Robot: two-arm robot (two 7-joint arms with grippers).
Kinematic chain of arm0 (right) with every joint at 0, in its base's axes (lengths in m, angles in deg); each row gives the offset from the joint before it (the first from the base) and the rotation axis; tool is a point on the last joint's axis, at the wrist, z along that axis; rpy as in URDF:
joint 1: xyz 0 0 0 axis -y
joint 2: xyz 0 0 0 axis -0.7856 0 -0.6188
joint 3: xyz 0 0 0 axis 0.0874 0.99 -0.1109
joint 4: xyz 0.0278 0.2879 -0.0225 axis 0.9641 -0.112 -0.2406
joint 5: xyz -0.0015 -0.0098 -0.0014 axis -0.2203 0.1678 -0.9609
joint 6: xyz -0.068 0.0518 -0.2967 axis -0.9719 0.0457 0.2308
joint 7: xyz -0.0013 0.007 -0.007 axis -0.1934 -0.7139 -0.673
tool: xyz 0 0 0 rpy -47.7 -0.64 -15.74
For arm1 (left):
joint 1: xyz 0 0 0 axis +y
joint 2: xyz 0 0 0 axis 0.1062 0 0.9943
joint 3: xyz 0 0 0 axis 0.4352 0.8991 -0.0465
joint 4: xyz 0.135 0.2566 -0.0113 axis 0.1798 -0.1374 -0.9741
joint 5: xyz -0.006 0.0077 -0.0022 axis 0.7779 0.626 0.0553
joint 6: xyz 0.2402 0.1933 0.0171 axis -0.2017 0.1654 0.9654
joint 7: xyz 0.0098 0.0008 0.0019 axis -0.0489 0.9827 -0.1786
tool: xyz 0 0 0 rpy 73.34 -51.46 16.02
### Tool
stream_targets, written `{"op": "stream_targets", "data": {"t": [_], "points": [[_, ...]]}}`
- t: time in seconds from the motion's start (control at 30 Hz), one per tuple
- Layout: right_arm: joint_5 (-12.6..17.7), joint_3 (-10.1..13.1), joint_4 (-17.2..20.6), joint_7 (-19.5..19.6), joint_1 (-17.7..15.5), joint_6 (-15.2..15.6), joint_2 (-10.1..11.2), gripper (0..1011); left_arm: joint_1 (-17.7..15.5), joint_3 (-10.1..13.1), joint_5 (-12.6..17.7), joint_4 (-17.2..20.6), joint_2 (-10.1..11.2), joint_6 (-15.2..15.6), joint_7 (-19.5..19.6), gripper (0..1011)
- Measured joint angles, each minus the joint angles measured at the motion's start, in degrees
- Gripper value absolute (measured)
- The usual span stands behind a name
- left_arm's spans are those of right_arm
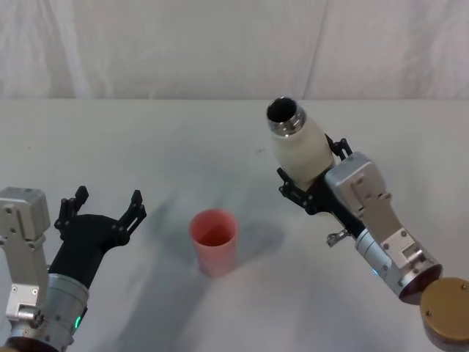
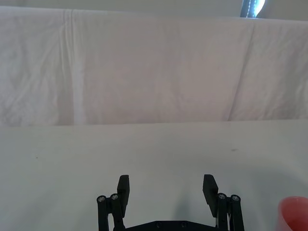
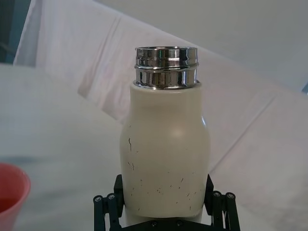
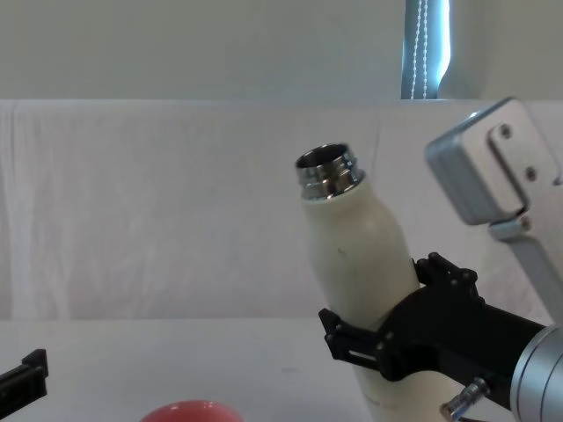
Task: Grasp the thermos with one hand and pour water into the cup lid.
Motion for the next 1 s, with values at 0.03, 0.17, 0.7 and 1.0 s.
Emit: {"op": "stream_targets", "data": {"t": [0.03,0.17,0.7,1.0], "points": [[1.76,0.43,-0.1,-0.52,-0.1,0.04,-0.31,950,0.0,0.0,0.0,0.0,0.0,0.0,0.0,1001],[5.4,1.28,-0.29,-1.65,-0.28,0.46,-0.94,950,0.0,0.0,0.0,0.0,0.0,0.0,0.0,1001],[17.81,3.76,-0.69,-3.63,-0.63,3.91,-3.07,950,0.0,0.0,0.0,0.0,0.0,0.0,0.0,1001],[23.79,4.5,-1.05,-4.92,0.01,7.77,-3.37,950,0.0,0.0,0.0,0.0,0.0,0.0,0.0,1001]]}}
